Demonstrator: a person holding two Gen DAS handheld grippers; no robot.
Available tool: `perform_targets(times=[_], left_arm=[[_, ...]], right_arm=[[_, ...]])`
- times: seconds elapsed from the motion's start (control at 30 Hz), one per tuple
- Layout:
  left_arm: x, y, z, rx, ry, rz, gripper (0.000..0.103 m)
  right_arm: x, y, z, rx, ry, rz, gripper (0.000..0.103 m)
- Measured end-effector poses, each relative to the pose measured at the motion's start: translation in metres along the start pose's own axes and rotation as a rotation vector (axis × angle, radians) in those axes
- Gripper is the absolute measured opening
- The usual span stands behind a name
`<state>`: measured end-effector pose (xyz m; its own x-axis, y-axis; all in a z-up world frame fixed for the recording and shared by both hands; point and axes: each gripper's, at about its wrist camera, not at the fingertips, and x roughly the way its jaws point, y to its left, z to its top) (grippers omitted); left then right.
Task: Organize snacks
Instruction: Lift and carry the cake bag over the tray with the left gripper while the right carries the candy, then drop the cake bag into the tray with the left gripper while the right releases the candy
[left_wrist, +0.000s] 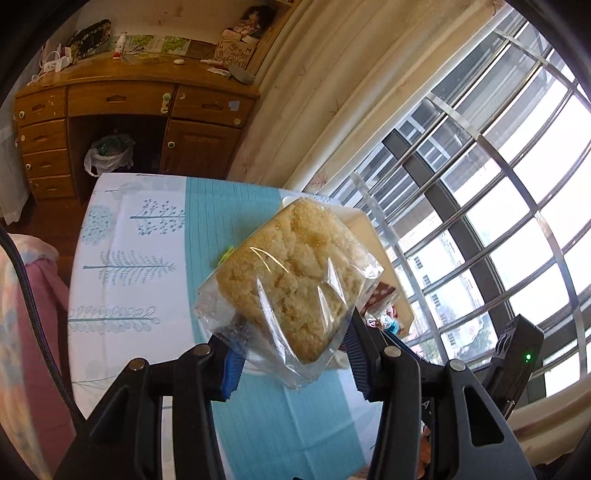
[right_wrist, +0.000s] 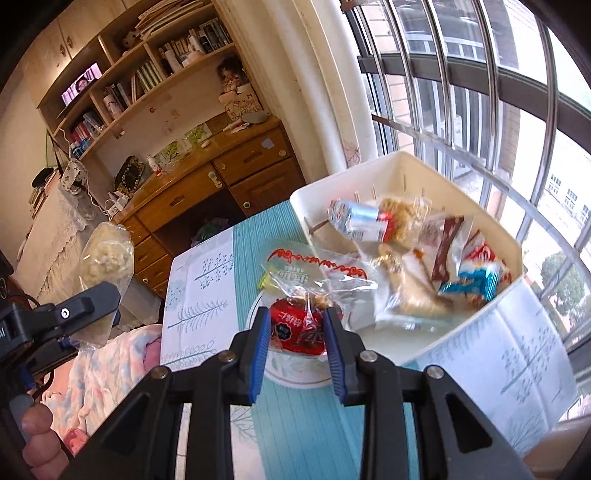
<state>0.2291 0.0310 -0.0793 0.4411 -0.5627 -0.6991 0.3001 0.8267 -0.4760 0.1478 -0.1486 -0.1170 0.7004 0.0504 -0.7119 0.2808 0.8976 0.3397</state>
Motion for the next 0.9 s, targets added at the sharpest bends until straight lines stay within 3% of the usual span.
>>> perform_targets(times=[0.43,0.8,0.9], left_arm=[[0.064,-0.061,0.027,-0.042,-0.06,0.003,0.047],[0.142,-0.105,0.03,-0.078,-0.025,0.014,0.047],[0.157,-0.114,0.03,-0.073,-0.007,0.019,0.047]], right_arm=[[0.013,-0.054,0.066,-0.169,-0.023,0.035,0.029],[0.019,-0.096,0.093,-0.346,-0.042,0.029,0.029],[0.02,-0.104,0.101,-0.376,-0.047,0.039,0.014]])
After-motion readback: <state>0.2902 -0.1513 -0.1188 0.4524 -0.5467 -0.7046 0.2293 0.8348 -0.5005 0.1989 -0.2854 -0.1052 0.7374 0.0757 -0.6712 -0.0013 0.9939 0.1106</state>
